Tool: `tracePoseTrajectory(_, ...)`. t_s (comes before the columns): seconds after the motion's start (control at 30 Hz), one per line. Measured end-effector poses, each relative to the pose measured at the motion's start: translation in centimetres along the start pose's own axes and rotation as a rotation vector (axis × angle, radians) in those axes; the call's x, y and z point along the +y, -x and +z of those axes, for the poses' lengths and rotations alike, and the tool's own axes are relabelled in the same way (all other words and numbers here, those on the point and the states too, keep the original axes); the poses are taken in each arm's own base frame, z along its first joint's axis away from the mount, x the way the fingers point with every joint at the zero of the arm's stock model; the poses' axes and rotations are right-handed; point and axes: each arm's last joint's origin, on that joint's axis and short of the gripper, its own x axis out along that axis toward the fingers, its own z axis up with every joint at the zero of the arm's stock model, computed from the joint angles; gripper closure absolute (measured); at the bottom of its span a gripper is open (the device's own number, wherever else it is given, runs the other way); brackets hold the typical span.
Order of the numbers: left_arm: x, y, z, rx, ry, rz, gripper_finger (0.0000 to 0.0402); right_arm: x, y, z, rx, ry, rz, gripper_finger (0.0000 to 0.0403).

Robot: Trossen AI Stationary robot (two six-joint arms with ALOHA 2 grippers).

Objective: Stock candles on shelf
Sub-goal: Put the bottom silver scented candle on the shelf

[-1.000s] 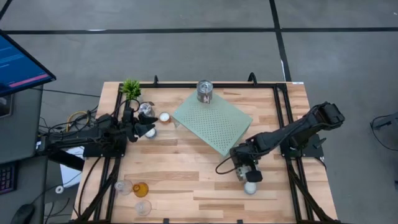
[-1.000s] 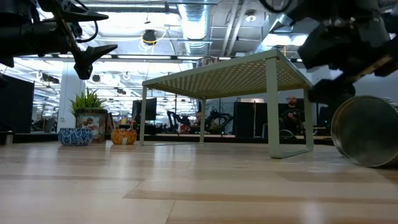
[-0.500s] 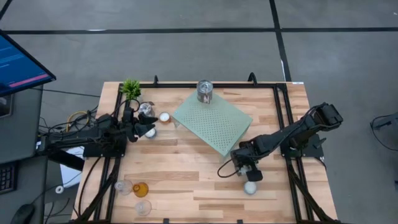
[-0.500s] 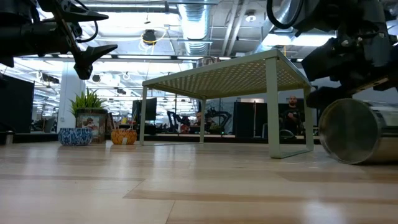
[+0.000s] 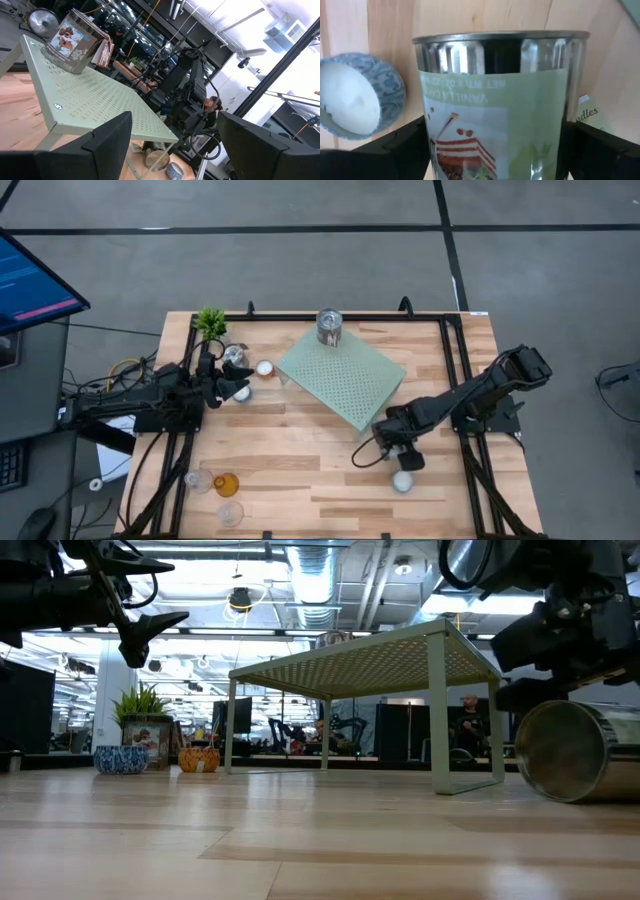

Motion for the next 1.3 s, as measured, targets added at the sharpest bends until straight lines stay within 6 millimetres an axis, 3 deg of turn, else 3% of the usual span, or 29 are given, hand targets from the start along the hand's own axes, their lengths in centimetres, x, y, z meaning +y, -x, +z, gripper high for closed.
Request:
tracePoseTrajectory(0.33, 0.0, 0.0, 0.0, 0.000, 0.000, 0.000, 0.0108, 1.2, 0.9, -0.2, 0.071, 0.044, -0.012, 0.0062)
tracePoseTrajectory(0.53, 0.0, 0.0, 0.0, 0.000, 0.000, 0.000, 0.0108, 2.6, 2.6, -0.4, 0.154, 0.084, -0.033, 0.0062)
tracePoseTrajectory(0.97, 0.0, 0.0, 0.0, 0.001, 0.000, 0.000, 0.0108, 5.4, 10.1, 1.3, 0.136, 0.197, -0.179, 0.0062)
tracePoseTrajectory(1.3, 0.0, 0.0, 0.0, 0.000, 0.000, 0.000, 0.0108, 5.0, 15.6, 2.3, 0.042, 0.209, -0.312, 0.0062)
